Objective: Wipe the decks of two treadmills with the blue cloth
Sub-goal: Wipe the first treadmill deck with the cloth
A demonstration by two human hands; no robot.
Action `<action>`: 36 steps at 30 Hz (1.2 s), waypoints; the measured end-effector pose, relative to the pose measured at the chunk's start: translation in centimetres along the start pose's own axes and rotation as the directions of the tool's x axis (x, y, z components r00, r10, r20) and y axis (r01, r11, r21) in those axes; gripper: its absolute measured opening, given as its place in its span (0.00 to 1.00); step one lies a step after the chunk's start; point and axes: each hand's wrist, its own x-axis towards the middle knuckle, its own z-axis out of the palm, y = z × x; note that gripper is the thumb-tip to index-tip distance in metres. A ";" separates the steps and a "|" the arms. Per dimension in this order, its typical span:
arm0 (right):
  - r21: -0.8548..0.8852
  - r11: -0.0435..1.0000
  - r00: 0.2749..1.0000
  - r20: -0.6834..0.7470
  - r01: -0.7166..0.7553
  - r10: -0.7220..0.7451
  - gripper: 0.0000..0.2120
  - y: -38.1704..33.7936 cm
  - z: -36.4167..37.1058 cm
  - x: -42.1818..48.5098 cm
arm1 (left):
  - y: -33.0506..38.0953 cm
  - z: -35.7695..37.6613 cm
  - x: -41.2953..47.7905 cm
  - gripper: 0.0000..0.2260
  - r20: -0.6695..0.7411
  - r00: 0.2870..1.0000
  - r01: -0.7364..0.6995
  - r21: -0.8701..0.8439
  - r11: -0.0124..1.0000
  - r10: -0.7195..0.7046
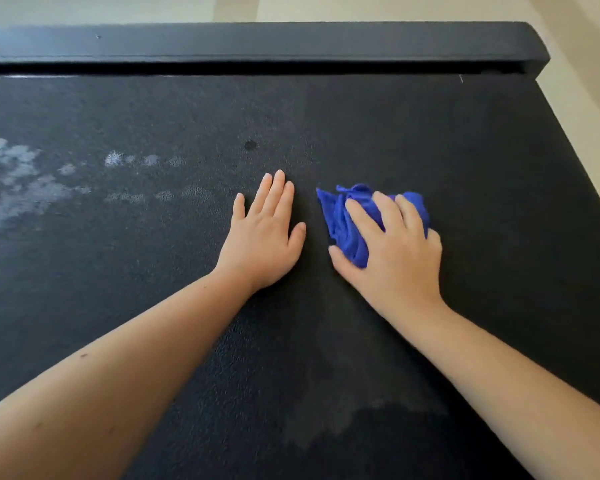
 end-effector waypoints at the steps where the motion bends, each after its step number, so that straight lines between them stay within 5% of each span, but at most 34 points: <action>1: 0.008 1.000 1.000 -0.011 0.020 -0.020 0.30 -0.3 -0.7 -3.2 | 0.0 0.0 0.0 0.27 0.001 1.000 0.000 0.002 1.000 0.000; 6: 0.033 0.992 0.992 0.011 0.125 -0.125 0.28 -1.0 -2.7 -12.8 | 0.1 -0.1 -0.1 0.26 -0.005 1.000 -0.006 0.006 1.000 0.007; 11: 0.038 0.982 0.983 -0.039 0.183 -0.181 0.26 -0.2 -1.3 -8.0 | 0.1 0.0 -0.2 0.26 -0.019 1.000 0.000 0.014 1.000 0.000; 16: -0.005 0.999 0.999 0.040 -0.033 0.033 0.30 0.5 0.4 0.4 | -0.1 0.1 -0.1 0.26 -0.026 1.000 0.000 0.013 1.000 0.001; 24: 0.069 0.980 0.983 0.004 0.185 -0.186 0.29 -0.4 -3.8 -16.7 | -0.2 0.1 0.1 0.26 -0.045 0.999 -0.022 -0.015 1.000 0.021; 32: 0.000 0.996 0.996 0.006 0.089 -0.089 0.28 -4.0 -3.1 -16.8 | -2.2 -1.3 -2.3 0.22 -0.184 0.977 -0.107 0.025 0.994 0.110; 36: 0.026 0.982 0.975 0.121 0.186 -0.188 0.29 -8.6 -2.5 -14.5 | -7.1 -1.9 -5.4 0.24 -0.151 0.981 -0.113 0.081 0.990 0.124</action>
